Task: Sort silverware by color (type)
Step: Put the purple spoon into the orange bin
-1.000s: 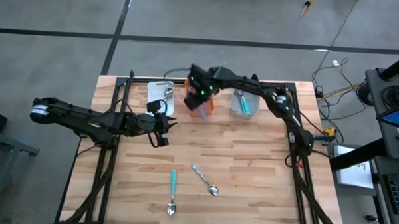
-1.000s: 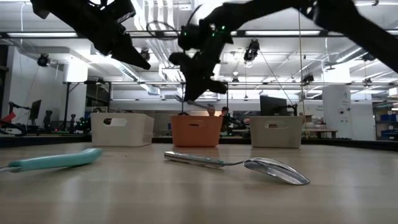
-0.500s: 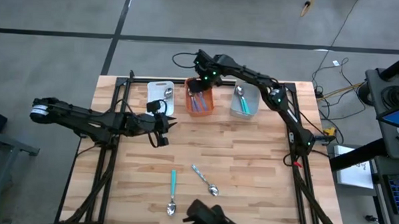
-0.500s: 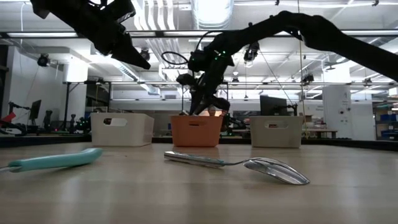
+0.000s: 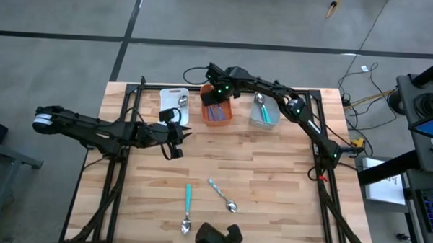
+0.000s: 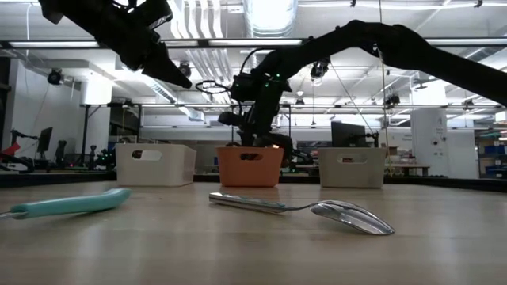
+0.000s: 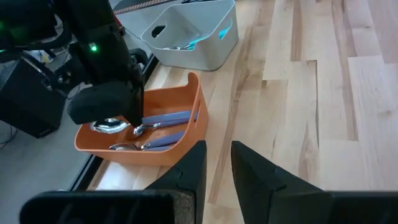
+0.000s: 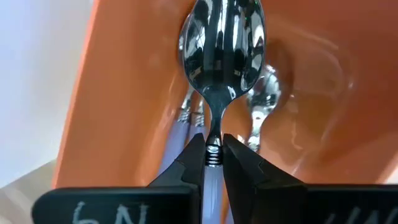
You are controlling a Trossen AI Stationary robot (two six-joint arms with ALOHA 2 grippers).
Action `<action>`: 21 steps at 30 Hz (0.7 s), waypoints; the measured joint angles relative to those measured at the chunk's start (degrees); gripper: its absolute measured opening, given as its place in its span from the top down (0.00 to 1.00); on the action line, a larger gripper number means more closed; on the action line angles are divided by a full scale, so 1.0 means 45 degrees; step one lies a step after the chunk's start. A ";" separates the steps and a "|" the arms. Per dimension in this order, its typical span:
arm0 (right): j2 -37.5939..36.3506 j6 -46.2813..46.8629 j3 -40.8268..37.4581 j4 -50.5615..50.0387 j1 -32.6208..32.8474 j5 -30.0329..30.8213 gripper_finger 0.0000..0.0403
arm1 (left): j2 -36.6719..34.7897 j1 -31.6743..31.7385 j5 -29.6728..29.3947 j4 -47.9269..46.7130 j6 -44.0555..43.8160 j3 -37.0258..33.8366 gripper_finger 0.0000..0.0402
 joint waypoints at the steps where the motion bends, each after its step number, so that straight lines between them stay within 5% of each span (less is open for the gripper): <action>1: 0.0000 0.0021 0.0000 0.0015 0.0060 0.0138 0.93 | 0.0000 0.0003 0.0001 -0.0005 0.0001 0.0000 0.86; 11: 0.0000 0.0031 -0.0005 0.0053 0.0427 0.1271 0.91 | 0.0000 -0.0001 0.0005 0.0000 -0.0030 0.0001 0.86; 21: 0.0000 0.0008 -0.0005 0.0150 0.0441 0.1574 0.74 | 0.0000 0.0001 0.0005 0.0000 -0.0035 0.0000 0.86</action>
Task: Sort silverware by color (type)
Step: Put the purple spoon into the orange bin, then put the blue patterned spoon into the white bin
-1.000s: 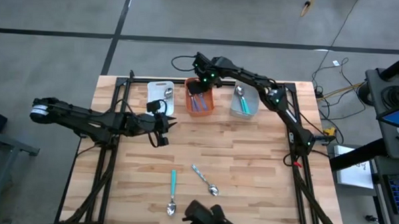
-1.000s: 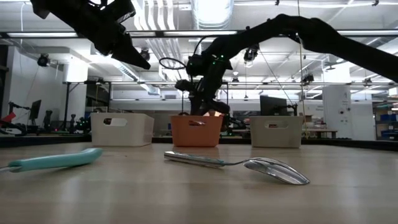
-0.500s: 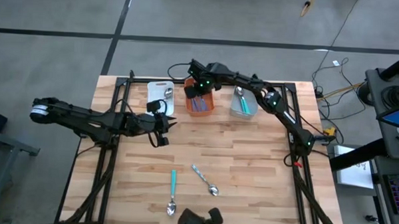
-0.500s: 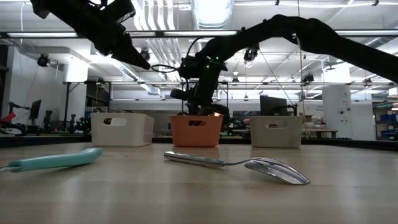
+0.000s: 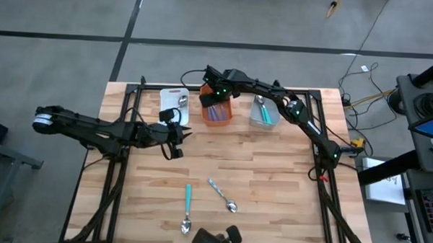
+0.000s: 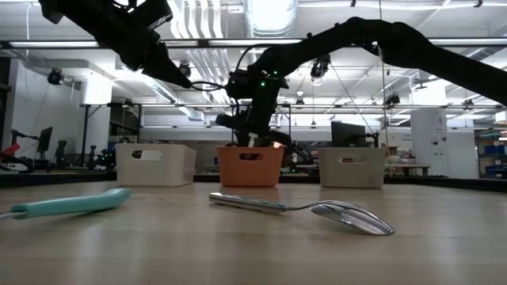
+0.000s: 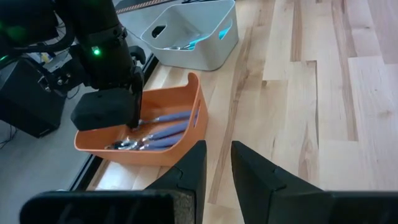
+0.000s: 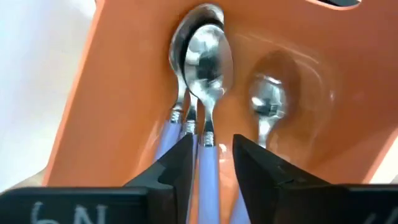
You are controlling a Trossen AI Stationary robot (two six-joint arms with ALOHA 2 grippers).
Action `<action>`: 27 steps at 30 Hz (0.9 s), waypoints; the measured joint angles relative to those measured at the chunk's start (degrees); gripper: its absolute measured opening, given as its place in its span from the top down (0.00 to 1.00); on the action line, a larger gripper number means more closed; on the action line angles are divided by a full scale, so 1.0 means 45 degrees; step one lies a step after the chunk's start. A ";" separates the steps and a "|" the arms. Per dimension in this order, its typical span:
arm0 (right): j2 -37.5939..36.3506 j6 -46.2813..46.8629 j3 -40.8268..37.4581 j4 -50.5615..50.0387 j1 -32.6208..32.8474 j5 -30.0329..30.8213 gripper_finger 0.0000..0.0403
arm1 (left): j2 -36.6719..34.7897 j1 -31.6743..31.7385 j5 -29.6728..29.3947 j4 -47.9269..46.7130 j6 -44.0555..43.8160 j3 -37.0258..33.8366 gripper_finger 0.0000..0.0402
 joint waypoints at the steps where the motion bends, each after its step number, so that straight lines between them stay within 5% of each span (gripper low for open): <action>1: 0.0000 0.0000 0.0000 0.0009 0.0000 -0.0005 0.72 | 0.0000 0.0002 0.0000 0.0000 0.0000 0.0000 0.86; 18: -0.1620 -0.2422 0.0117 -0.0049 0.1842 0.1024 0.67 | 0.0000 -0.0001 0.0005 -0.0004 0.0000 0.0000 0.86; 27: -0.2843 -0.3295 0.0117 -0.2620 0.3664 0.0998 0.69 | 0.0000 0.0001 0.0007 -0.0013 0.0000 0.0001 0.86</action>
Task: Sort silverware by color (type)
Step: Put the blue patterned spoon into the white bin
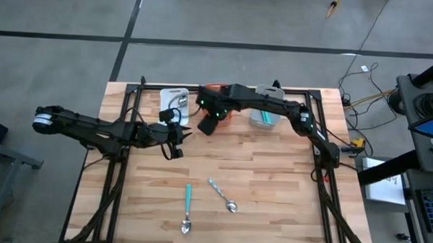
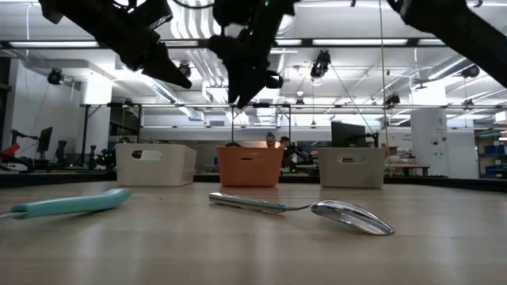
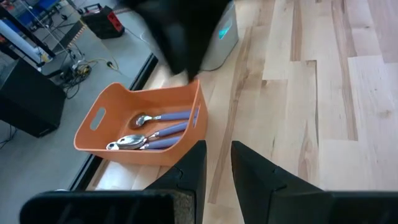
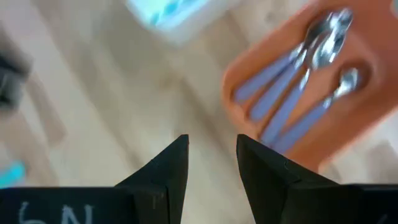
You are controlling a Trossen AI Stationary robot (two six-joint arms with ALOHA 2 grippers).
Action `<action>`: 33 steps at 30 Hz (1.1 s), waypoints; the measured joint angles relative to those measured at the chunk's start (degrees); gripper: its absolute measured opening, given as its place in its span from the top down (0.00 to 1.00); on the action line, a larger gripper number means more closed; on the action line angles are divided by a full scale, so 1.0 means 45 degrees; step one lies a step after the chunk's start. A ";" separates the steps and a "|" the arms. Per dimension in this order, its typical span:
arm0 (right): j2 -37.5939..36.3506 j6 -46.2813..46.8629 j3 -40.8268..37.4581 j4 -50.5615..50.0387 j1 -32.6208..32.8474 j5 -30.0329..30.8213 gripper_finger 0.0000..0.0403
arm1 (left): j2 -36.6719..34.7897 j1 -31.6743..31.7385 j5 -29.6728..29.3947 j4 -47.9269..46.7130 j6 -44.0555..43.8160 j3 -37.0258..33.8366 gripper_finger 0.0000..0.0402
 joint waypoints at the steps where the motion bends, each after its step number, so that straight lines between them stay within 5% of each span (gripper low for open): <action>1: -0.0065 -0.0037 0.0000 -0.0383 0.0209 -0.0002 0.69 | 0.0000 -0.0002 0.0000 0.0001 -0.0003 -0.0001 0.86; 19: -0.0095 0.1401 -0.0423 -0.1542 0.4733 0.2888 0.71 | 0.0000 0.0000 0.0076 -0.0002 -0.0102 -0.0001 0.86; 33: -0.0095 0.0071 -0.0811 -0.1583 0.6411 0.3928 0.71 | 0.0000 0.0001 0.0071 0.0013 -0.0301 -0.0001 0.86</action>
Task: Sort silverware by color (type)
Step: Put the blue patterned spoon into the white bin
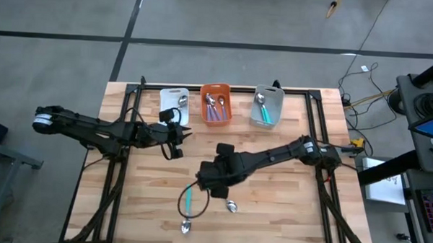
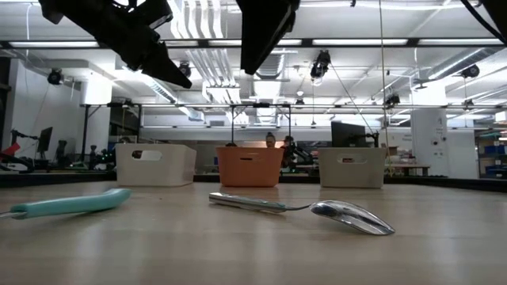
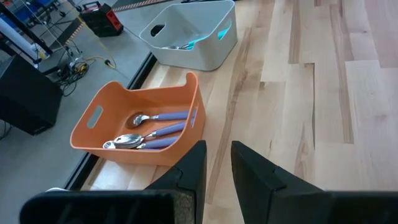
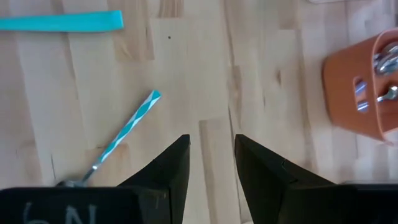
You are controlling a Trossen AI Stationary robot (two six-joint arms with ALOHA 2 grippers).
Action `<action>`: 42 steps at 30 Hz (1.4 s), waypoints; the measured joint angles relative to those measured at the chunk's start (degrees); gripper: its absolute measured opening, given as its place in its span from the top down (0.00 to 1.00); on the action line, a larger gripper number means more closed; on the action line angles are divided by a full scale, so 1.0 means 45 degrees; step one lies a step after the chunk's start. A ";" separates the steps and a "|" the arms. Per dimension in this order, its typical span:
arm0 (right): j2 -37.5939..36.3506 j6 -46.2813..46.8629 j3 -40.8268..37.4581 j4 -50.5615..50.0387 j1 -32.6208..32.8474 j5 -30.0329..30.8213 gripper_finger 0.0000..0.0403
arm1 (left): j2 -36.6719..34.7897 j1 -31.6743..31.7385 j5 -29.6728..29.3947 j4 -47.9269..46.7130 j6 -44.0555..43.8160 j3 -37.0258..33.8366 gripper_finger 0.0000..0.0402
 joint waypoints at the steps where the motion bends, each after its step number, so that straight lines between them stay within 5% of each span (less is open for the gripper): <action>1: 0.0000 -0.0021 0.0000 -0.0002 0.0018 0.0045 0.71 | 0.0000 0.0000 0.0004 0.0000 0.0004 0.0000 0.86; 42: -0.0102 -0.1457 -0.0029 0.0017 -0.0001 0.1691 0.71 | 0.0005 -0.0004 0.0403 0.0005 0.0009 0.0000 0.86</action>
